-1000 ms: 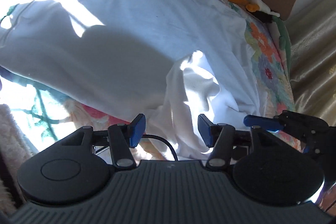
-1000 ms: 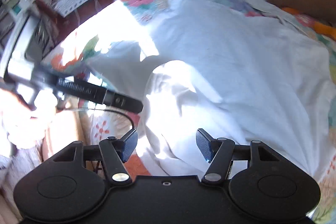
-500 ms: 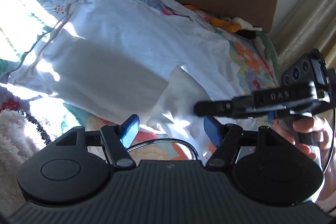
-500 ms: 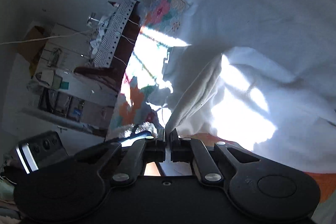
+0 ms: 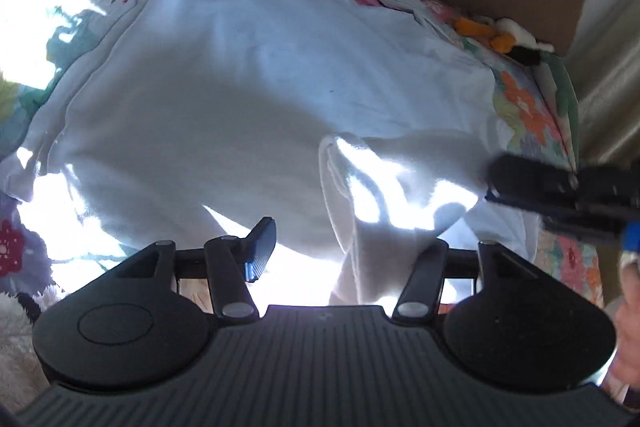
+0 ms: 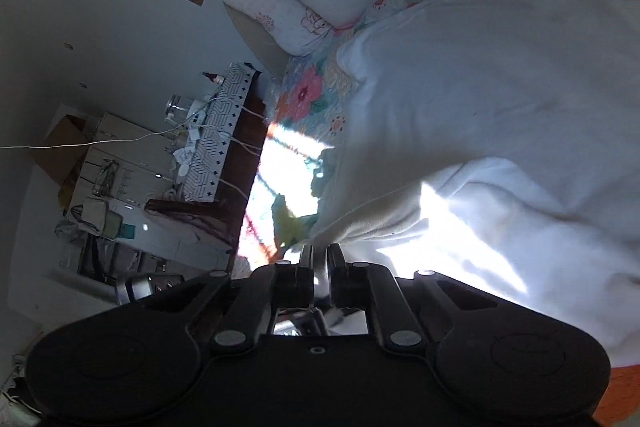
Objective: Fold clothes
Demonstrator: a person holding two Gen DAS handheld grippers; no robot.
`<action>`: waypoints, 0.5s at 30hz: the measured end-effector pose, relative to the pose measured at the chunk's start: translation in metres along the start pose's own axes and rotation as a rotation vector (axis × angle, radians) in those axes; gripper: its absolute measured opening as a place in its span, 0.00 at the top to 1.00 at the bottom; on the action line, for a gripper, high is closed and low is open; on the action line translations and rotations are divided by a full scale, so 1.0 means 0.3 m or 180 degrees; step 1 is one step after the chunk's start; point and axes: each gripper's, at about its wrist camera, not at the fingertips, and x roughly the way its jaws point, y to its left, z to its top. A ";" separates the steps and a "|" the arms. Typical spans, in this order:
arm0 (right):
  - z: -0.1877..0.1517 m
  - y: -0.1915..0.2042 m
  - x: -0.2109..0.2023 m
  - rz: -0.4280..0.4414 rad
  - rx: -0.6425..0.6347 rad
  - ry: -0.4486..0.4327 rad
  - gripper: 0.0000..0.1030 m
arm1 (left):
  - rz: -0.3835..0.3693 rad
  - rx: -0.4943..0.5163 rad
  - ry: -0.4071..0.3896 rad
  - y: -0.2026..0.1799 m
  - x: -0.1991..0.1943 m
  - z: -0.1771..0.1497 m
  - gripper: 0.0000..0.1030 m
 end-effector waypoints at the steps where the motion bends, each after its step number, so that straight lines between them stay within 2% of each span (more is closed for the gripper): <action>1: -0.004 -0.019 -0.024 -0.0140 -0.0057 -0.0074 0.89 | 0.0040 -0.0116 -0.0009 0.033 0.015 0.019 0.56; 4: -0.021 -0.083 -0.082 -0.0690 -0.0210 -0.0115 0.89 | 0.0437 -0.0237 -0.0047 0.107 0.053 0.078 0.56; 6: -0.049 -0.102 -0.099 -0.1134 -0.0468 -0.0045 0.88 | 0.0618 -0.0311 -0.0102 0.149 0.056 0.111 0.56; 8: -0.083 -0.117 -0.103 -0.1565 -0.0771 0.0080 0.83 | 0.0666 -0.0381 -0.0145 0.185 0.040 0.130 0.55; 10: -0.124 -0.112 -0.095 -0.1832 -0.1095 0.0247 0.75 | 0.0662 -0.0411 -0.0176 0.204 0.011 0.137 0.52; 12: -0.172 -0.089 -0.075 -0.2014 -0.1489 0.0333 0.65 | 0.0601 -0.0345 -0.0096 0.194 -0.009 0.135 0.46; 13: -0.193 -0.079 -0.062 -0.2057 -0.1651 0.0359 0.63 | 0.0563 -0.0272 -0.0040 0.177 -0.014 0.127 0.42; 15: -0.234 -0.058 -0.030 -0.2060 -0.1927 0.0350 0.62 | 0.0474 -0.0077 0.0056 0.126 -0.017 0.101 0.41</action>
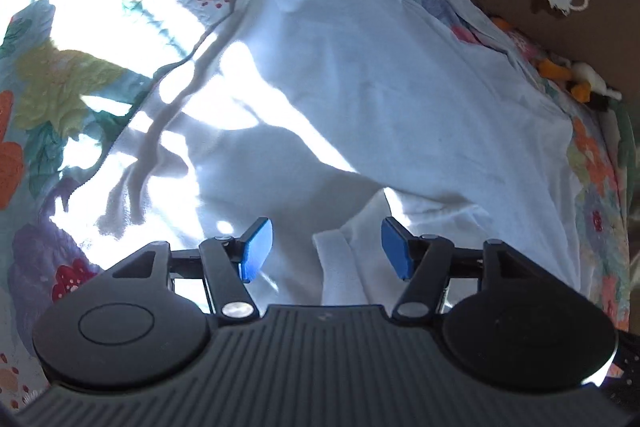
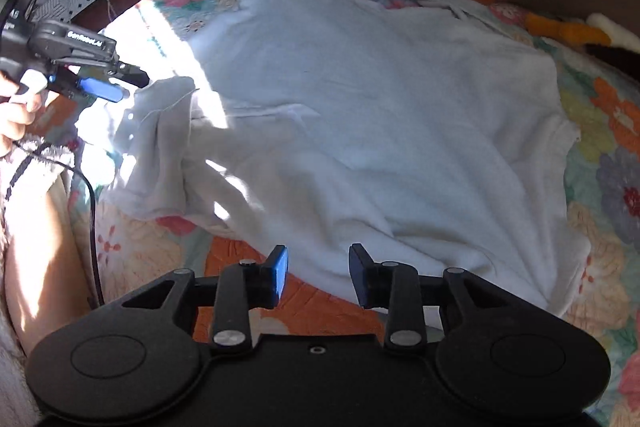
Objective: Fold clothes
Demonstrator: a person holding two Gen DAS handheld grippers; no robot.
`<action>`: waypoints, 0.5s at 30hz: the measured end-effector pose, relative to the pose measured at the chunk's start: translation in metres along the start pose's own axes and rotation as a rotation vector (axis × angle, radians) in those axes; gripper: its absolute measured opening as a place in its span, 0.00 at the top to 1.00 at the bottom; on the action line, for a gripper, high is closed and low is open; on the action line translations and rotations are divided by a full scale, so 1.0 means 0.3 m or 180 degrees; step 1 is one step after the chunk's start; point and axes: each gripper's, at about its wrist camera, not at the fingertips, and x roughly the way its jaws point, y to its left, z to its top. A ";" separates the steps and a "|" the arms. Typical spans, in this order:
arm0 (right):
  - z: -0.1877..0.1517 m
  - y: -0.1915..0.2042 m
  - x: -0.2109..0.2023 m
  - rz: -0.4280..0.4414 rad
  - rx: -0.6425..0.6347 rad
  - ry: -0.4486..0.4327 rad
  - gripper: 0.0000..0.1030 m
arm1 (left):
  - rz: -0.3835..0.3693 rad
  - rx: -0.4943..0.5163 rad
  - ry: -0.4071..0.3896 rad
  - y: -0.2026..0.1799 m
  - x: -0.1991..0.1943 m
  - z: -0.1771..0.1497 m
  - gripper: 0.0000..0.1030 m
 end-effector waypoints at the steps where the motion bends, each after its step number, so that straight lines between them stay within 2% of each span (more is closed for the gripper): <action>1: -0.011 0.028 0.005 -0.0005 -0.0137 -0.0024 0.61 | -0.0046 0.0088 0.0047 -0.027 0.002 -0.013 0.38; 2: -0.014 0.058 0.021 -0.0058 -0.0310 -0.0026 0.61 | -0.0093 0.0172 0.0102 -0.054 0.011 -0.026 0.36; 4: -0.013 0.122 0.053 -0.0171 -0.0677 -0.0016 0.61 | -0.0127 0.0308 0.0251 -0.104 0.054 -0.045 0.23; 7: -0.001 0.184 0.080 -0.0246 -0.0943 -0.0030 0.61 | -0.0029 0.0367 0.0513 -0.157 0.161 -0.065 0.16; 9: 0.018 0.191 0.092 -0.0184 -0.0956 -0.0065 0.60 | 0.0085 0.0344 0.0631 -0.166 0.252 -0.076 0.10; 11: 0.037 0.184 0.107 -0.0169 -0.0876 -0.0106 0.58 | 0.0303 0.0503 0.0646 -0.169 0.313 -0.087 0.10; 12: 0.053 0.176 0.121 -0.0146 -0.0796 -0.0116 0.58 | 0.0305 0.0516 0.0610 -0.169 0.311 -0.089 0.12; 14: 0.082 0.168 0.145 -0.0144 -0.0717 -0.0119 0.58 | 0.0357 0.0560 0.0457 -0.163 0.288 -0.089 0.26; 15: 0.091 0.171 0.160 -0.0129 -0.0734 -0.0131 0.58 | 0.0445 0.0589 0.0413 -0.155 0.279 -0.086 0.48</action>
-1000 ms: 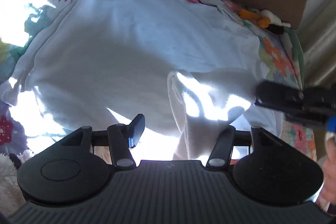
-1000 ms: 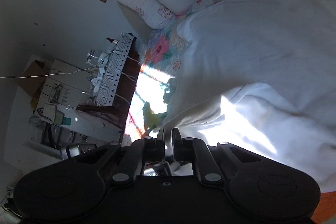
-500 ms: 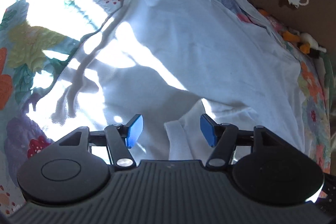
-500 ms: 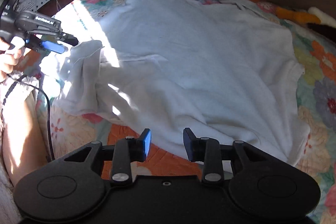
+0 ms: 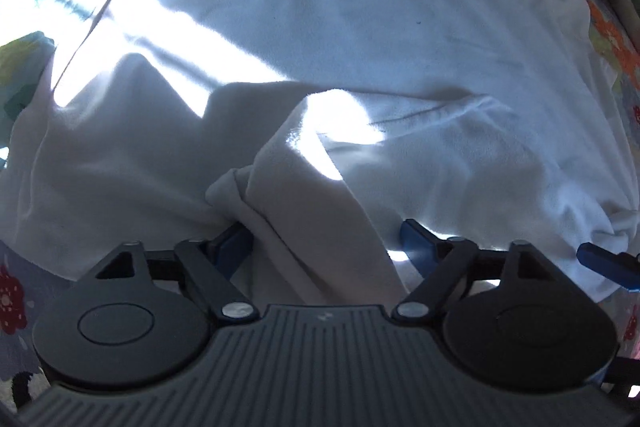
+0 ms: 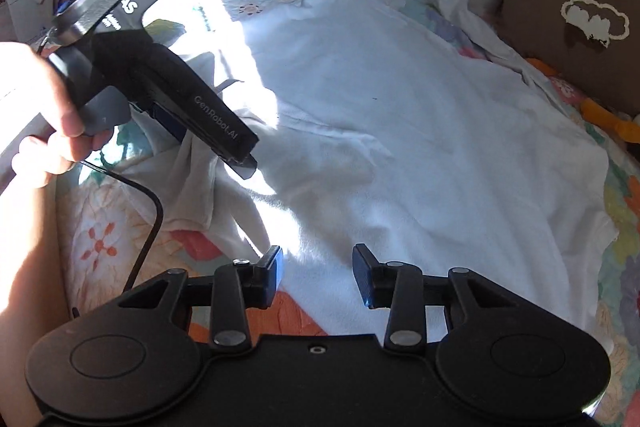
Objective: Fold clothes
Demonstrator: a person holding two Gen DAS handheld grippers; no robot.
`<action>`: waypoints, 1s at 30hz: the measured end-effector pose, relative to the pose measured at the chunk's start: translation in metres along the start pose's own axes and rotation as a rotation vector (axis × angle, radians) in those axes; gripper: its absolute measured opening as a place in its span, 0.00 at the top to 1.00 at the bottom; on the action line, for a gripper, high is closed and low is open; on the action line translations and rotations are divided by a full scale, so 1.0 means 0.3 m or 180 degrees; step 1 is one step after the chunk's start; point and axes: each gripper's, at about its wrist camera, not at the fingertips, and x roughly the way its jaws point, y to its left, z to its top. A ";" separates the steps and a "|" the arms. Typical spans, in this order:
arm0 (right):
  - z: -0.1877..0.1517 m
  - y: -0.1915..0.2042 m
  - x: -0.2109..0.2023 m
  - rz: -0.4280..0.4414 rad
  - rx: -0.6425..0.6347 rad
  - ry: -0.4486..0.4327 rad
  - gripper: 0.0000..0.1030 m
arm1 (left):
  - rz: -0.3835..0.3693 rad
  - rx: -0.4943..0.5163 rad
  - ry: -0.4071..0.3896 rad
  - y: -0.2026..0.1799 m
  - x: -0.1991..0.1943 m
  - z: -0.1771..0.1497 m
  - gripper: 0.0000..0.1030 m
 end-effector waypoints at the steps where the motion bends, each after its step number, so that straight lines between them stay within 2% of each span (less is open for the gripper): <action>1: 0.006 -0.001 0.012 0.0010 -0.0024 -0.0004 0.58 | 0.0052 -0.0068 -0.0022 0.022 -0.005 0.005 0.58; 3: 0.002 0.006 0.062 -0.0020 -0.0080 0.0098 0.58 | 0.0101 -0.0301 -0.0098 0.079 -0.017 0.021 0.73; 4: -0.007 0.005 0.079 -0.0024 -0.0061 0.0157 0.58 | 0.0167 -0.0368 -0.0144 0.100 -0.025 0.031 0.76; 7: -0.039 -0.018 0.092 0.0041 0.0089 0.0191 0.58 | 0.0653 -0.0316 -0.0389 0.135 -0.070 0.074 0.75; 8: -0.045 -0.031 0.088 0.0075 0.0148 0.0179 0.58 | 0.0707 -0.0321 -0.0451 0.155 -0.084 0.095 0.73; 9: -0.050 -0.044 0.084 0.0109 0.0207 0.0169 0.58 | 0.0612 -0.0401 -0.0468 0.185 -0.094 0.114 0.69; 12: -0.055 -0.081 0.080 0.0202 0.0442 0.0204 0.58 | 0.0343 -0.0602 -0.0425 0.247 -0.082 0.156 0.66; 16: -0.073 -0.098 0.077 0.0249 0.0558 0.0260 0.58 | 0.0346 -0.0657 -0.0462 0.295 -0.082 0.196 0.56; 18: -0.082 -0.098 0.073 0.0260 0.0570 0.0320 0.58 | 0.0321 -0.0780 -0.0600 0.347 -0.102 0.213 0.53; 21: -0.092 -0.104 0.060 0.0287 0.0650 0.0338 0.58 | 0.0495 -0.0881 -0.0951 0.401 -0.163 0.215 0.53; 22: -0.089 -0.110 0.063 0.0291 0.0695 0.0324 0.58 | 0.0461 -0.0885 -0.1014 0.410 -0.172 0.210 0.53; 24: -0.082 -0.114 0.074 0.0290 0.0738 0.0317 0.57 | 0.0233 -0.0928 -0.1040 0.431 -0.179 0.193 0.52; 26: -0.072 -0.118 0.070 0.0316 0.0846 0.0228 0.56 | -0.0086 -0.0942 -0.0974 0.445 -0.171 0.169 0.43; 27: -0.064 -0.125 0.061 0.0390 0.0959 0.0147 0.56 | -0.0193 -0.0940 -0.0921 0.445 -0.162 0.153 0.33; 28: -0.053 -0.133 0.050 0.0519 0.1095 0.0034 0.56 | -0.0187 -0.0939 -0.0878 0.442 -0.152 0.140 0.28; 30: -0.025 -0.145 0.034 0.0766 0.1349 -0.0199 0.56 | -0.0030 -0.0893 -0.0818 0.443 -0.141 0.125 0.27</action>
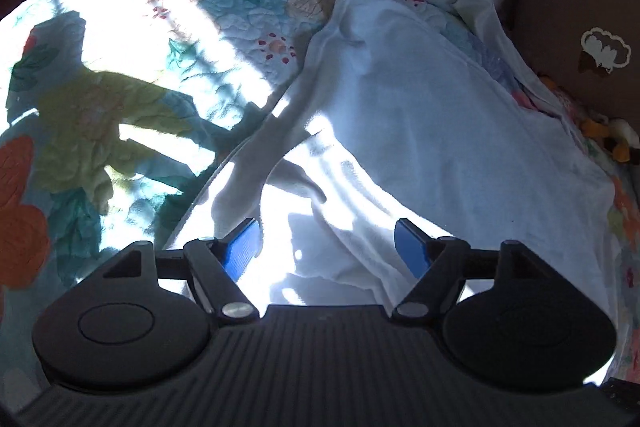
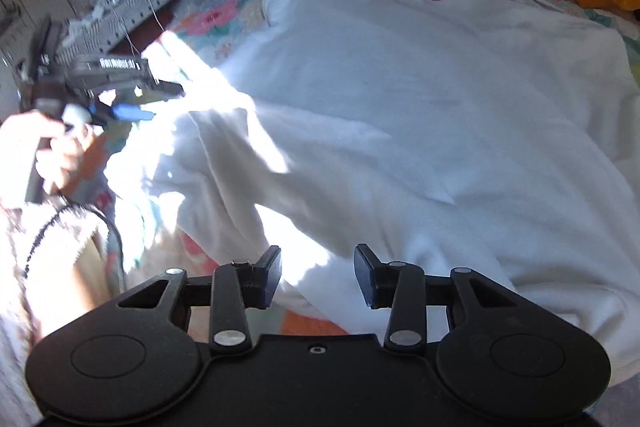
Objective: Fold clothes
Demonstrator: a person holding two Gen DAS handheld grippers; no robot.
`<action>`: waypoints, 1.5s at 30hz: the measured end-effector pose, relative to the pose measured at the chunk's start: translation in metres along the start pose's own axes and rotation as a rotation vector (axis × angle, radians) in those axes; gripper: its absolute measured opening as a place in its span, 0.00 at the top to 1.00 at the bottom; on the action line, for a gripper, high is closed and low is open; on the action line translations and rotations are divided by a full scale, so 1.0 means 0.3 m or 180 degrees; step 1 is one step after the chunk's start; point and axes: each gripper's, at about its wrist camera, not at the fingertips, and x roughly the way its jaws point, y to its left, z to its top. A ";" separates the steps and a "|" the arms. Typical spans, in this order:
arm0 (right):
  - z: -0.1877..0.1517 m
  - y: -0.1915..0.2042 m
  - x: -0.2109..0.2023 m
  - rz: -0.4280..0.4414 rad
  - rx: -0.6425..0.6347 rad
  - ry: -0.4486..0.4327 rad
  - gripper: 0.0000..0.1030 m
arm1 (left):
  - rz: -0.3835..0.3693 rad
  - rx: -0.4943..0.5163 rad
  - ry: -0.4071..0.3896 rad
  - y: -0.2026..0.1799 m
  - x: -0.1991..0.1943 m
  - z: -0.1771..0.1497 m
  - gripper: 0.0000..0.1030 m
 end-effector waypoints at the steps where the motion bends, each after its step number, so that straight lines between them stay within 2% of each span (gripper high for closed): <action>1: 0.013 0.008 0.003 0.0077 0.0055 -0.0053 0.56 | 0.0074 0.0026 0.0015 0.004 0.006 -0.005 0.27; 4: 0.036 0.074 0.037 0.0163 -0.0134 -0.0088 0.56 | 0.0088 0.0019 0.0083 0.014 0.045 -0.004 0.27; 6: 0.028 0.124 0.073 0.0027 -0.0422 -0.0007 0.55 | 0.0029 0.0019 0.0251 0.016 0.089 -0.007 0.26; 8: 0.007 0.165 0.108 -0.0219 -0.0722 0.0063 0.53 | 0.0111 0.0021 0.0330 0.018 0.121 -0.015 0.30; 9: -0.005 0.180 0.125 -0.0336 -0.0852 0.0087 0.52 | 0.0159 0.0074 0.0302 0.013 0.120 -0.015 0.45; 10: -0.012 0.185 0.137 -0.0452 -0.0958 0.0097 0.49 | 0.0215 0.0150 0.0235 0.005 0.107 -0.012 0.76; 11: -0.020 0.184 0.152 -0.0551 -0.1001 0.0109 0.49 | 0.0262 0.0232 0.0155 -0.003 0.086 -0.008 0.92; 12: -0.027 0.183 0.166 -0.0649 -0.1044 0.0120 0.49 | 0.0224 0.0249 0.0073 -0.004 0.055 -0.004 0.94; 13: -0.035 0.182 0.181 -0.0746 -0.1086 0.0131 0.49 | 0.0121 0.0201 -0.0032 0.004 0.008 0.000 0.94; 16: -0.045 0.172 0.156 -0.0724 -0.1047 0.0133 0.51 | -0.0197 -0.0084 -0.0452 0.041 -0.173 0.014 0.95; 18: -0.052 0.157 0.133 -0.0672 -0.1015 0.0270 0.59 | -0.0213 -0.0220 -0.0600 0.075 -0.254 0.017 0.95; 20: -0.060 0.130 0.125 -0.0483 -0.0862 0.0370 0.59 | -0.0079 -0.0250 -0.0602 0.104 -0.284 0.010 0.96; 23: -0.067 0.074 0.100 -0.0114 -0.0504 0.0468 0.57 | 0.0134 -0.0249 -0.0413 0.136 -0.248 -0.023 0.96; 26: -0.069 0.012 0.026 -0.0016 -0.0062 0.0439 0.57 | 0.0506 0.0031 -0.0179 0.130 -0.185 -0.063 0.96; 28: -0.069 -0.030 -0.034 0.0013 0.0246 0.0402 0.57 | 0.0501 0.0095 -0.0161 0.117 -0.197 -0.072 0.95; 32: -0.033 -0.186 -0.224 -0.0496 0.0893 0.0057 0.45 | 0.0397 0.0086 -0.0262 0.059 -0.272 -0.073 0.91; 33: -0.021 -0.237 -0.268 -0.0679 0.1063 -0.0019 0.43 | 0.0341 0.0101 -0.0272 0.033 -0.284 -0.077 0.83; 34: -0.008 -0.288 -0.311 -0.0862 0.1233 -0.0095 0.38 | 0.0281 0.0107 -0.0283 0.006 -0.293 -0.082 0.67; 36: -0.006 -0.392 -0.369 -0.1288 0.1541 -0.0194 0.34 | 0.0152 0.0099 -0.0300 -0.048 -0.294 -0.098 0.55; 38: -0.029 -0.487 -0.388 -0.1630 0.1988 -0.0330 0.29 | 0.0065 0.0084 -0.0212 -0.099 -0.261 -0.126 0.50; 40: -0.069 -0.572 -0.385 -0.1792 0.2613 -0.0579 0.28 | -0.0017 0.0039 -0.0060 -0.147 -0.203 -0.156 0.49; 41: -0.097 -0.608 -0.367 -0.1782 0.2811 -0.0640 0.28 | -0.0054 0.0020 0.0023 -0.169 -0.171 -0.169 0.49; 44: -0.131 -0.660 -0.252 -0.1886 0.2980 -0.0360 0.28 | -0.0071 0.0060 0.0258 -0.222 -0.078 -0.211 0.49; 45: -0.143 -0.662 -0.231 -0.1895 0.2963 -0.0386 0.27 | -0.0018 0.0099 0.0308 -0.233 -0.053 -0.225 0.49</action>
